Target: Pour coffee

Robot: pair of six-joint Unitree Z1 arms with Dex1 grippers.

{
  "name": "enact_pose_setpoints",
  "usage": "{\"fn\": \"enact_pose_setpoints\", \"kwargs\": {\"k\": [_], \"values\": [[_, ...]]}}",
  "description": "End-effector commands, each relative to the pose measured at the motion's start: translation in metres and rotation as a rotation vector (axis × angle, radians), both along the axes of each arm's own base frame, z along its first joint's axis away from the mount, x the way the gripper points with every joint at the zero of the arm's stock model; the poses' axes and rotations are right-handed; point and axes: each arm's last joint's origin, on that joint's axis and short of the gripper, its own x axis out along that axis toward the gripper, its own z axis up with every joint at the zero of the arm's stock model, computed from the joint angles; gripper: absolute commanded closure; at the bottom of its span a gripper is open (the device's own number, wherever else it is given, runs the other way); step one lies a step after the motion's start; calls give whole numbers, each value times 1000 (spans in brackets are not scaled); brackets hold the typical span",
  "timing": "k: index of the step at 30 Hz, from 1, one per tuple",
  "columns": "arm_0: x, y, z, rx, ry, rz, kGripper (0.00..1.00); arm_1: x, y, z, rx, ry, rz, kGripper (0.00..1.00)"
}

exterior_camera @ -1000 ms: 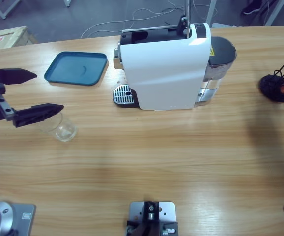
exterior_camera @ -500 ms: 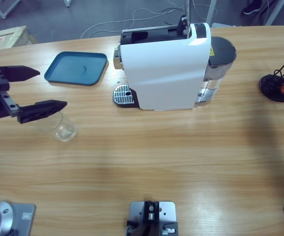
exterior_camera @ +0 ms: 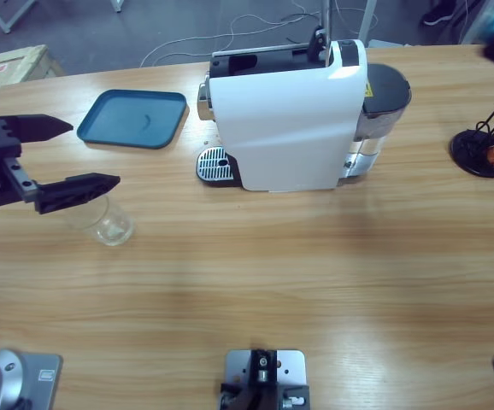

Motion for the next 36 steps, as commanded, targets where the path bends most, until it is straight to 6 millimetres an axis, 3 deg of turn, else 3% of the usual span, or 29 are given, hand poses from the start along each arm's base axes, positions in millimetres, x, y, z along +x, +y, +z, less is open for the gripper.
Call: {"fn": "enact_pose_setpoints", "kwargs": {"k": [1,6,13,22,36], "values": [[-5,7,-7,2,9,10,0,55,132,13,-225,3,491,1000],[-9,13,-7,-7,3,10,4,79,183,3,-248,25,558,1000],[-10,14,-7,-11,1,12,9,109,214,-31,-355,23,488,1000],[-8,12,-10,1,11,12,9,143,201,-53,-426,37,384,1000],[-11,15,-16,10,23,17,9,150,198,-60,-461,34,340,1000]]}}
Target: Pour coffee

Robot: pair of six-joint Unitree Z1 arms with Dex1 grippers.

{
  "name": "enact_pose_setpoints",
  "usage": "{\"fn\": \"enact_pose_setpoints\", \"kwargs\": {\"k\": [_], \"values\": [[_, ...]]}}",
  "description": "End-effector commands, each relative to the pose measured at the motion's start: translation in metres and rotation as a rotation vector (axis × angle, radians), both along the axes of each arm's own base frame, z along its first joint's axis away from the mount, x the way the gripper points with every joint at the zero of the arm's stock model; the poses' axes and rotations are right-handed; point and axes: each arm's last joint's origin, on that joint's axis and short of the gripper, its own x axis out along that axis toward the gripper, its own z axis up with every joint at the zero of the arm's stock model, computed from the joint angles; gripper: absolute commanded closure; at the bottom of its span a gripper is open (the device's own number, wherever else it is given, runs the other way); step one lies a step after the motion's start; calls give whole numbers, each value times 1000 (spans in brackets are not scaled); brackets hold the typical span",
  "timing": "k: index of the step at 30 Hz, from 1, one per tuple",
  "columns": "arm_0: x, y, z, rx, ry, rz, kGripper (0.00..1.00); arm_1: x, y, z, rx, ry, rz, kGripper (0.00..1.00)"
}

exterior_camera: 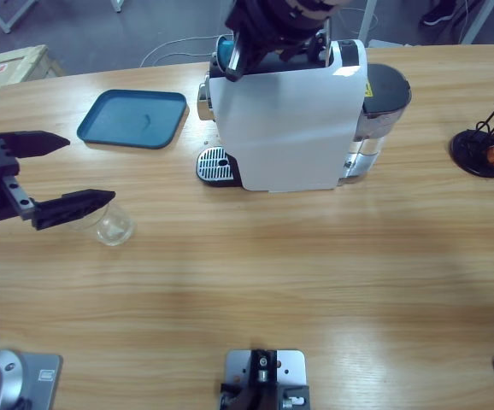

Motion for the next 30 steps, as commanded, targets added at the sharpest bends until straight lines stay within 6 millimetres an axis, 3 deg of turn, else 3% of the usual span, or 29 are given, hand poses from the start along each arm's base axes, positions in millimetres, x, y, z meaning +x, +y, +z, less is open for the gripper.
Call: {"fn": "enact_pose_setpoints", "kwargs": {"k": [1,8,9,10,14,18,21,23,24,26,27,28,30], "values": [[-3,6,-6,-3,12,16,9,17,4,-32,-79,15,-40,1000],[-5,7,-7,-6,15,19,9,18,3,-37,-76,51,-31,982],[-5,7,-7,-6,15,19,9,17,3,-37,-70,57,-22,782],[-4,7,-7,-6,15,20,9,17,3,-35,-60,63,-12,689],[-4,7,-9,0,16,23,9,13,4,-33,-45,90,18,678],[-5,8,-9,0,16,23,9,13,2,-27,-40,65,-10,217],[-5,8,-10,-1,17,22,9,11,1,-16,-29,26,-36,96],[-5,8,-9,-1,17,22,9,5,1,-5,-16,-3,-37,108],[-5,8,-9,-2,16,22,9,-1,1,4,-2,-19,-33,207],[-5,8,-9,-3,15,22,9,-16,-1,19,54,-7,-43,625],[-5,8,-8,-6,12,23,9,-25,-2,27,75,-6,-55,899],[-5,8,-8,-8,10,23,9,-33,-5,34,91,-9,-79,1000],[-5,9,-6,-13,5,24,9,-50,-11,45,169,28,-108,1000]]}}
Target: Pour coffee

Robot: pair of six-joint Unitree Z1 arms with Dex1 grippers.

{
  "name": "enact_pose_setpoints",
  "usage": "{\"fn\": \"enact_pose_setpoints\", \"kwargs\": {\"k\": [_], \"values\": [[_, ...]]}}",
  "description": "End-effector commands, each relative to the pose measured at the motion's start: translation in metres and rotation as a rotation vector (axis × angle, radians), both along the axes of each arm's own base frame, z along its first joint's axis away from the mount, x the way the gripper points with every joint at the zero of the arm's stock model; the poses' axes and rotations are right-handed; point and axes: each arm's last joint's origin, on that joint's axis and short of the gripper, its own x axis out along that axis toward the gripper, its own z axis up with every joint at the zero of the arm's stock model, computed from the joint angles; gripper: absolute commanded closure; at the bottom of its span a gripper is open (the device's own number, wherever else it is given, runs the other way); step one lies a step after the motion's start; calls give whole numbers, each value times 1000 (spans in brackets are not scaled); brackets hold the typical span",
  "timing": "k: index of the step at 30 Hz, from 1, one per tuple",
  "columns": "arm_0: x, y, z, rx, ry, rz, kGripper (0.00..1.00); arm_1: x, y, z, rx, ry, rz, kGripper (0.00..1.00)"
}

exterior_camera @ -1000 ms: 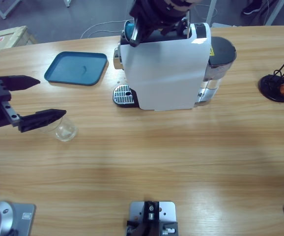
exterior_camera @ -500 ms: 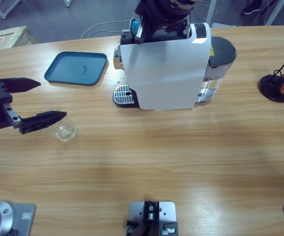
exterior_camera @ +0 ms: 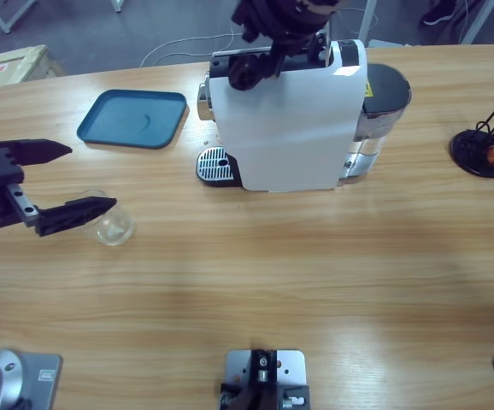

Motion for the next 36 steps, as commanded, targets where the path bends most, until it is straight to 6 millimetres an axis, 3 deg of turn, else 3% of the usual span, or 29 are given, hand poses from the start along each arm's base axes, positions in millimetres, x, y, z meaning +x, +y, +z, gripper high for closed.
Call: {"fn": "enact_pose_setpoints", "kwargs": {"k": [1,4,8,12,14,17,19,22,25,32,34,36], "values": [[-4,7,1,-29,-11,21,9,-57,-13,39,173,47,-129,1000],[-6,9,2,-42,-9,23,9,-82,-43,23,210,161,-267,1000],[-7,11,5,-58,-15,25,13,-110,-87,32,339,234,-394,1000],[-6,9,6,-63,-10,28,13,-105,-100,29,481,237,-569,1000],[-6,9,7,-68,-11,30,13,-87,-100,29,593,220,-682,1000],[-6,9,9,-73,-14,30,13,-43,-101,26,762,194,-832,1000],[-7,10,9,-74,-15,30,16,-17,-99,21,835,192,-869,1000],[-8,11,8,-72,-13,30,18,4,-91,24,876,192,-868,1000],[-8,11,5,-63,-7,30,18,7,-83,25,911,238,-813,1000],[-7,10,3,-53,2,31,18,-9,-66,24,951,369,-632,1000],[-7,10,3,-54,1,31,18,-7,-54,18,941,401,-590,1000],[-7,10,4,-57,0,32,18,0,-40,-2,902,435,-587,1000]]}}
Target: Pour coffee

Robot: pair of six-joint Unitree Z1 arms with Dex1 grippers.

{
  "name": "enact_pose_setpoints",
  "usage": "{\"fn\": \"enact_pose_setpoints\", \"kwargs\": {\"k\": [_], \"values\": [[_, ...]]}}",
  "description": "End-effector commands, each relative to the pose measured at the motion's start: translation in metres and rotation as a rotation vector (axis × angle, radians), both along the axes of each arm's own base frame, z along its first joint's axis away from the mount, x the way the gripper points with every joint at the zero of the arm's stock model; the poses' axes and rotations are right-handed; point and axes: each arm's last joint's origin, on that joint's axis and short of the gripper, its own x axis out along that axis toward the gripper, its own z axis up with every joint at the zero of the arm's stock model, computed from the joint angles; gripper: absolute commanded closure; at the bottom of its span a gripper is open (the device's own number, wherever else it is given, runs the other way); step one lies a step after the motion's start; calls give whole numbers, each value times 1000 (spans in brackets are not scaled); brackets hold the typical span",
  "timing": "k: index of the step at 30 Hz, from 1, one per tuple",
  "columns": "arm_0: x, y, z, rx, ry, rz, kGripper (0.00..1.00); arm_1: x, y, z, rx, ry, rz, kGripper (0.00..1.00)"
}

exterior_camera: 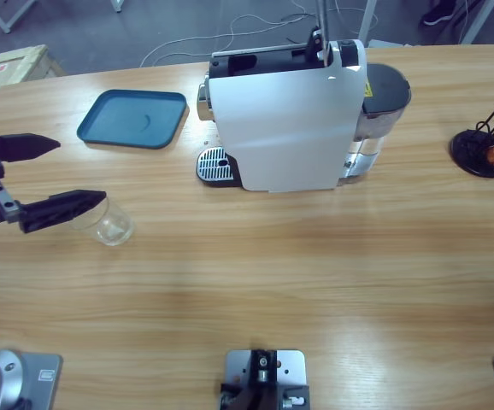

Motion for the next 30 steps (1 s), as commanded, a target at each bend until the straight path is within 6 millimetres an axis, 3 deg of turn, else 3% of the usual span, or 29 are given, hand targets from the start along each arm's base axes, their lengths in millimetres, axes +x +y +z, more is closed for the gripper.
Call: {"fn": "enact_pose_setpoints", "kwargs": {"k": [1,8,14,30], "values": [[-1,3,-4,1,12,11,18,17,53,-61,-32,112,161,1000],[-2,4,-4,1,15,12,18,30,82,-112,-99,183,190,1000],[-2,4,-4,1,17,13,18,19,103,-142,-159,232,241,1000],[-2,3,-5,12,28,15,18,25,107,-206,-364,406,192,1000]]}}
